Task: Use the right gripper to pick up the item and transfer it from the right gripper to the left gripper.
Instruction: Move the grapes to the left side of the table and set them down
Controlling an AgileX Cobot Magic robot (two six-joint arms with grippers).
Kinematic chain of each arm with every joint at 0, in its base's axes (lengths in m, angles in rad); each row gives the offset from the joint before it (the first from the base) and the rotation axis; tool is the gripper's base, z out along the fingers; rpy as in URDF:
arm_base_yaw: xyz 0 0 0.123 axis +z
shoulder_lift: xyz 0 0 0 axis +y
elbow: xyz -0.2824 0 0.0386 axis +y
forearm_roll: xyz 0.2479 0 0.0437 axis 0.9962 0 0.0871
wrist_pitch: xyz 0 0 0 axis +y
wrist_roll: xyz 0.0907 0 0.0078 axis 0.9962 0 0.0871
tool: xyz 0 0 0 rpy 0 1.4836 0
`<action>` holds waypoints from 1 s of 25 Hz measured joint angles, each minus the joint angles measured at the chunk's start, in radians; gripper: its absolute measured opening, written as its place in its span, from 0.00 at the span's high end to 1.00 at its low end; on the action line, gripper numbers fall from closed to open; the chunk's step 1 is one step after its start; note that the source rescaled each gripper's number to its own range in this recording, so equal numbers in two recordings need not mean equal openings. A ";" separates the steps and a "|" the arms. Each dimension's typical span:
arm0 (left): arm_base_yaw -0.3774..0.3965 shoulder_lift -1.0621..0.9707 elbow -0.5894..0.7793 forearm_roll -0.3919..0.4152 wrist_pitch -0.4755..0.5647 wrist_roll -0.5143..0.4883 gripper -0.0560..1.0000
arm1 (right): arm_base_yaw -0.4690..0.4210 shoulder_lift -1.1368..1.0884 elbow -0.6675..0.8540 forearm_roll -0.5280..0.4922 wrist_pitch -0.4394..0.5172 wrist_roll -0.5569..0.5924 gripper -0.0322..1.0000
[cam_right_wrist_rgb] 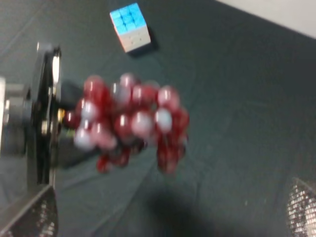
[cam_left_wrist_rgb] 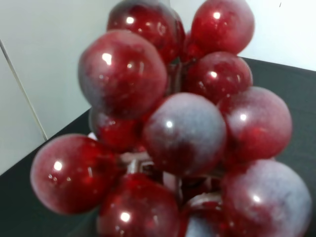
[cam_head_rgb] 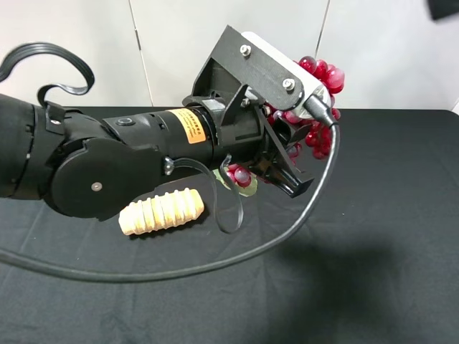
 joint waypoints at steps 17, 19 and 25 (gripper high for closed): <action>0.000 0.000 0.000 0.000 0.001 0.000 0.94 | 0.000 -0.637 0.588 -0.035 -0.010 0.028 0.00; 0.000 0.000 0.000 0.000 0.008 0.000 0.94 | 0.000 -0.688 0.629 -0.060 -0.043 0.033 0.00; 0.000 0.000 0.001 0.000 0.042 0.000 0.94 | 0.000 -0.798 0.726 -0.124 -0.128 0.041 0.00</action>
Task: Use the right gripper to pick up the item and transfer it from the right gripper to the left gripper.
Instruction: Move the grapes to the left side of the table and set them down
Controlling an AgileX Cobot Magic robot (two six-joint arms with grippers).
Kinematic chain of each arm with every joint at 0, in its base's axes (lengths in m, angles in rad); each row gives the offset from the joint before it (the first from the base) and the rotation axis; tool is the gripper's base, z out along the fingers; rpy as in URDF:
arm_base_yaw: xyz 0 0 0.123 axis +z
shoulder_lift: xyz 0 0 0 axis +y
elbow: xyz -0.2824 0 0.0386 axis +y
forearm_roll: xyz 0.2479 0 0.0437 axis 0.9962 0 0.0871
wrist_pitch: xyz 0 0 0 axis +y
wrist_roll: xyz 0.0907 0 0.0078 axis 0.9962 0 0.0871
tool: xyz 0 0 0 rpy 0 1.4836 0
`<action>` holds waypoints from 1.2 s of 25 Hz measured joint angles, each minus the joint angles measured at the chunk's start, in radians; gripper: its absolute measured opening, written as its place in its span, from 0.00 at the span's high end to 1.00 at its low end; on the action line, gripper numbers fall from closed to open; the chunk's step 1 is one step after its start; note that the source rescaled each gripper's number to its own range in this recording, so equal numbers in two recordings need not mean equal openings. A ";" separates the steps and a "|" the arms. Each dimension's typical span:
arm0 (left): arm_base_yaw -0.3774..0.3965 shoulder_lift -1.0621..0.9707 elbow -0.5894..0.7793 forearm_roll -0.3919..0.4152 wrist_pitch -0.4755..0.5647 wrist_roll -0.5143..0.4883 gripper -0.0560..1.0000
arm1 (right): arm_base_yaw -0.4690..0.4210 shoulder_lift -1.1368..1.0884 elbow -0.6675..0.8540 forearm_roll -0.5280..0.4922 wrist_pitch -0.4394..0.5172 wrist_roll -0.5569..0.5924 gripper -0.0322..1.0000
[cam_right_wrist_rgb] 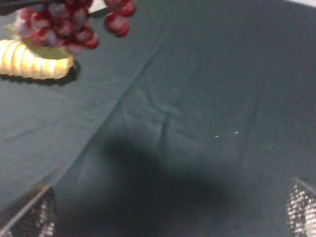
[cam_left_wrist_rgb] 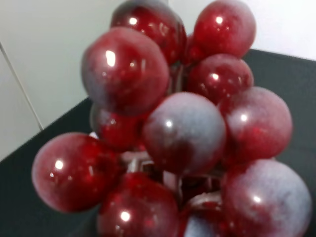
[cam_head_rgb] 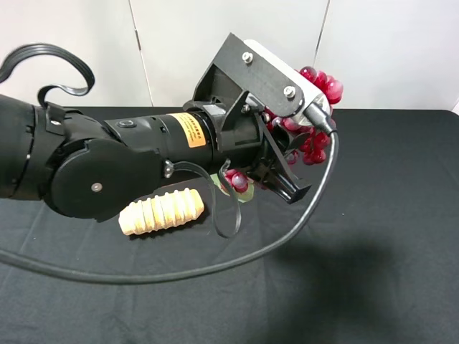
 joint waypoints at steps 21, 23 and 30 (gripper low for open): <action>0.000 0.000 0.000 0.000 0.002 0.000 0.95 | -0.080 -0.033 0.079 -0.006 -0.057 0.008 0.00; 0.000 0.000 0.000 0.000 0.002 0.000 0.95 | -0.158 -0.059 0.079 -0.007 -0.060 0.008 0.00; 0.000 0.000 0.000 0.000 0.004 -0.008 0.95 | -0.396 -0.115 0.079 -0.009 -0.067 0.009 0.00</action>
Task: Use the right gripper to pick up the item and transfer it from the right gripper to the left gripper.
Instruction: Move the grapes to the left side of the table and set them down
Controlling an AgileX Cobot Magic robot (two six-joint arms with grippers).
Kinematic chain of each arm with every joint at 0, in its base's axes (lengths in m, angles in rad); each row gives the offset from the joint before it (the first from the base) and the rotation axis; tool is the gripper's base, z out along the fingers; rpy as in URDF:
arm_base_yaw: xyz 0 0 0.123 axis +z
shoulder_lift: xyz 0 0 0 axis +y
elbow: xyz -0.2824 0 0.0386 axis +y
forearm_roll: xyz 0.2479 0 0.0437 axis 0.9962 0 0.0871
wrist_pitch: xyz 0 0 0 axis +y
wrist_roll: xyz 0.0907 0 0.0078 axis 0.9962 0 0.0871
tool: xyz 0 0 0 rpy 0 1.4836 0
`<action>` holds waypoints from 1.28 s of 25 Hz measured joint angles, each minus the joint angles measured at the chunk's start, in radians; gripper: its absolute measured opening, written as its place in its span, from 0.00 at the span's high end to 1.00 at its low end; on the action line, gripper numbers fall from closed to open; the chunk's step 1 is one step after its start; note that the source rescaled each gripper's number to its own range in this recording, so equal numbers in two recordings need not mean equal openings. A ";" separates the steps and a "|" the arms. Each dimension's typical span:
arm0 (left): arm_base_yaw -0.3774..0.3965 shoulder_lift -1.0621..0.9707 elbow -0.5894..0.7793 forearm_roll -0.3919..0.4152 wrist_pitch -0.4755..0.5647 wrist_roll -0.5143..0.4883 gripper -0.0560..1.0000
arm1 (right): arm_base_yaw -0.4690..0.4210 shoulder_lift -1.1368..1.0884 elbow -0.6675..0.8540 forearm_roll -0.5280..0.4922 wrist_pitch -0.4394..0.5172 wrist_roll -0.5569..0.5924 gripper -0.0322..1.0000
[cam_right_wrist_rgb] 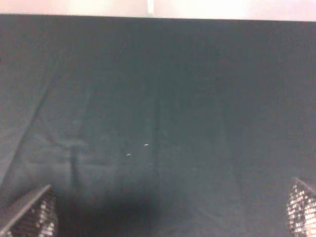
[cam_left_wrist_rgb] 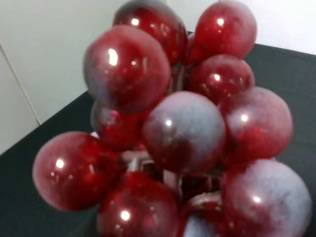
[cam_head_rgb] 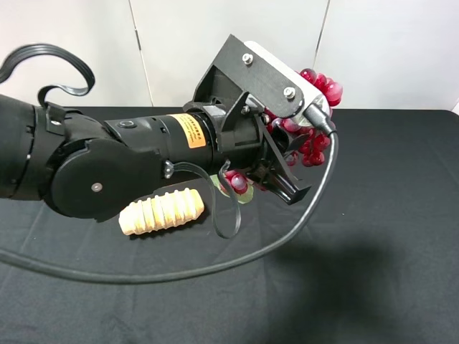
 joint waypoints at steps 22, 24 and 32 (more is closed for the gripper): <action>0.269 -0.065 -0.463 -0.063 1.094 -0.048 0.95 | -0.019 0.000 0.000 0.003 0.000 0.000 0.00; 0.309 -0.065 -0.523 -0.022 1.178 -0.105 0.95 | -0.019 0.000 0.000 0.003 0.000 0.000 0.00; 0.426 -0.065 -0.612 0.283 1.456 -0.332 0.95 | -0.019 0.000 0.000 0.003 0.000 0.000 0.00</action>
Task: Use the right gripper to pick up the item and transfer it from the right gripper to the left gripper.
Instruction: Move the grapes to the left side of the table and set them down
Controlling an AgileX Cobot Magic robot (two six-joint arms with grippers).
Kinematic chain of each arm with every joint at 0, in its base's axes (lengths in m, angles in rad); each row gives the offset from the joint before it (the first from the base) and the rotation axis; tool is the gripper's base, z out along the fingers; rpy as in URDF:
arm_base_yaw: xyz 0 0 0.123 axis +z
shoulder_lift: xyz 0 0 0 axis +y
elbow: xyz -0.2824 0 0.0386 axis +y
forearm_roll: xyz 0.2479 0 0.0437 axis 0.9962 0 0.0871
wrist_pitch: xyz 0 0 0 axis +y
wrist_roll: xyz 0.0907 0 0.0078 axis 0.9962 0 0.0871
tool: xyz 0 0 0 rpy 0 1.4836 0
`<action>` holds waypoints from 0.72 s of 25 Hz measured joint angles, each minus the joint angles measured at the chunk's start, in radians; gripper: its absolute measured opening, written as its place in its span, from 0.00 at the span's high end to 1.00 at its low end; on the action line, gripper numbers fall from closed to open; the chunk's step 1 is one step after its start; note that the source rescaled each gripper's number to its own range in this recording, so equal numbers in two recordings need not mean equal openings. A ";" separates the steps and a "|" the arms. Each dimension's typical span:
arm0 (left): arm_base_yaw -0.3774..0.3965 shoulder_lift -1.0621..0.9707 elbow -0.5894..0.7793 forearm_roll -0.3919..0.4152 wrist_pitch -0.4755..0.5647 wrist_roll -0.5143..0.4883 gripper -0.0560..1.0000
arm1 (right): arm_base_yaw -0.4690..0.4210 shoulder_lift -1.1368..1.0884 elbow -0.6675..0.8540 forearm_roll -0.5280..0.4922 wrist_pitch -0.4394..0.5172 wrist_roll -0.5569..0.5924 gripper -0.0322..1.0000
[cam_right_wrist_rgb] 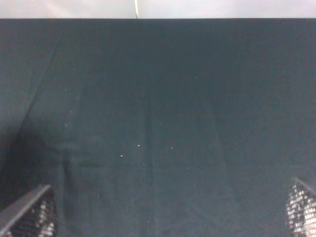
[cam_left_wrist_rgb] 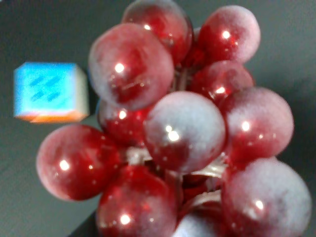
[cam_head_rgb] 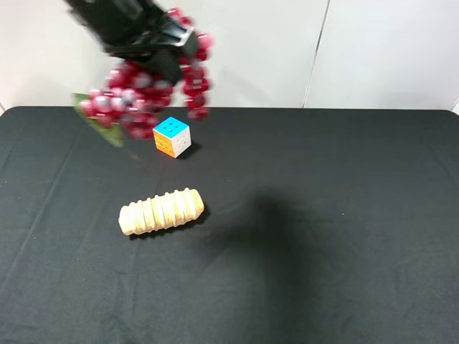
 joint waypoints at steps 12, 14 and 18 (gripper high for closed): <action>0.281 -0.002 0.001 0.061 0.146 -0.022 0.95 | 0.000 0.000 0.000 0.000 -0.004 0.000 0.00; 0.329 0.005 0.008 0.060 0.142 -0.011 0.95 | 0.000 0.000 0.000 0.000 -0.004 0.000 0.00; 0.408 0.055 0.019 0.056 0.119 0.026 0.95 | 0.000 0.000 0.000 0.000 -0.004 0.000 0.00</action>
